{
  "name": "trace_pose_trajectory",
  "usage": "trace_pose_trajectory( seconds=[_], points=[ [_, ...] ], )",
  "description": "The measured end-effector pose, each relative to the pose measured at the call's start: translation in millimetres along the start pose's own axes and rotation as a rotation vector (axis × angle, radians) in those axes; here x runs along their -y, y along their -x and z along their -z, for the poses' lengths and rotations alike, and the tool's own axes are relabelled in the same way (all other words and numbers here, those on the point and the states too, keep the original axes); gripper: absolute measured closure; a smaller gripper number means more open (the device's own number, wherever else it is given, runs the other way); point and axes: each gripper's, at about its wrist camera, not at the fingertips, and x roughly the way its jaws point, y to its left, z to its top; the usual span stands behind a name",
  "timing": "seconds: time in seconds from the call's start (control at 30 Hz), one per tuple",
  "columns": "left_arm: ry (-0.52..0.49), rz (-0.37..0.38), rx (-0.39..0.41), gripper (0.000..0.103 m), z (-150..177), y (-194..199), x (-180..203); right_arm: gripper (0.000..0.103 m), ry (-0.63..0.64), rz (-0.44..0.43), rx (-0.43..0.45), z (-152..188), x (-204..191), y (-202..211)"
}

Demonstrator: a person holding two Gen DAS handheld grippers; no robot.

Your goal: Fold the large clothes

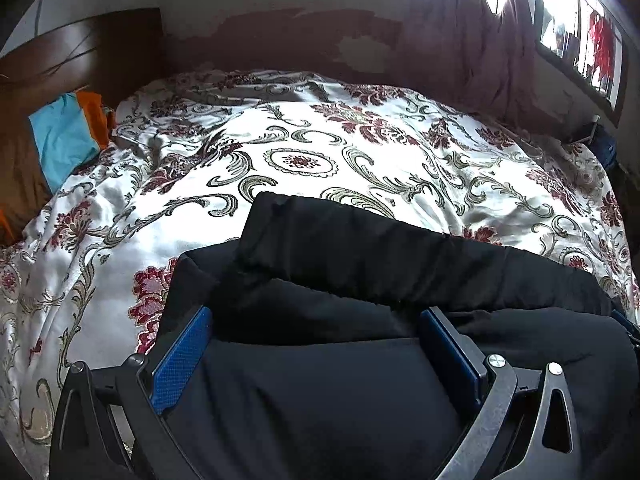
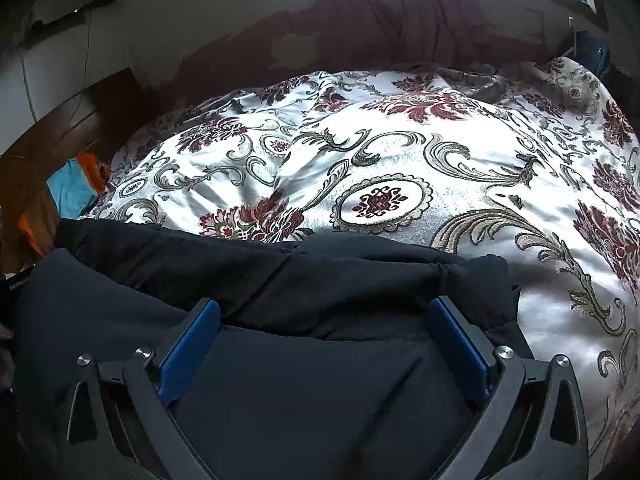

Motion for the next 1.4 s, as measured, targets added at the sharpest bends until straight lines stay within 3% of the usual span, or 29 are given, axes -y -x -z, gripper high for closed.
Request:
trace_pose_trajectory(
  seconds=[0.6,0.73,0.87,1.03,1.1,1.2,1.4],
  points=[
    [0.005,0.004,0.028,0.000,5.0,0.7,-0.3,0.001,0.009,0.024,0.065,3.2,-1.8,8.8],
    [0.010,0.018,0.046,0.000,5.3,1.7,-1.1,0.002,0.047,0.095,0.119,7.8,-11.8,19.0],
    [0.026,0.062,0.097,0.000,9.9,7.3,-6.6,0.002,0.128,0.238,0.184,12.3,-32.2,33.0],
    [0.100,0.203,0.168,0.000,15.9,14.8,-26.2,0.002,0.196,0.328,0.241,13.2,-47.2,46.1],
    [0.137,0.256,0.189,0.000,19.2,17.8,-35.1,0.002,0.188,0.330,0.274,13.3,-46.2,55.4],
    [0.194,0.329,0.202,0.000,22.4,24.3,-48.7,0.002,0.195,0.255,0.330,12.5,-43.4,82.7],
    [0.175,0.330,0.149,0.000,24.2,45.6,-67.6,0.002,0.278,0.138,0.235,28.5,-40.4,115.9]
  ],
)
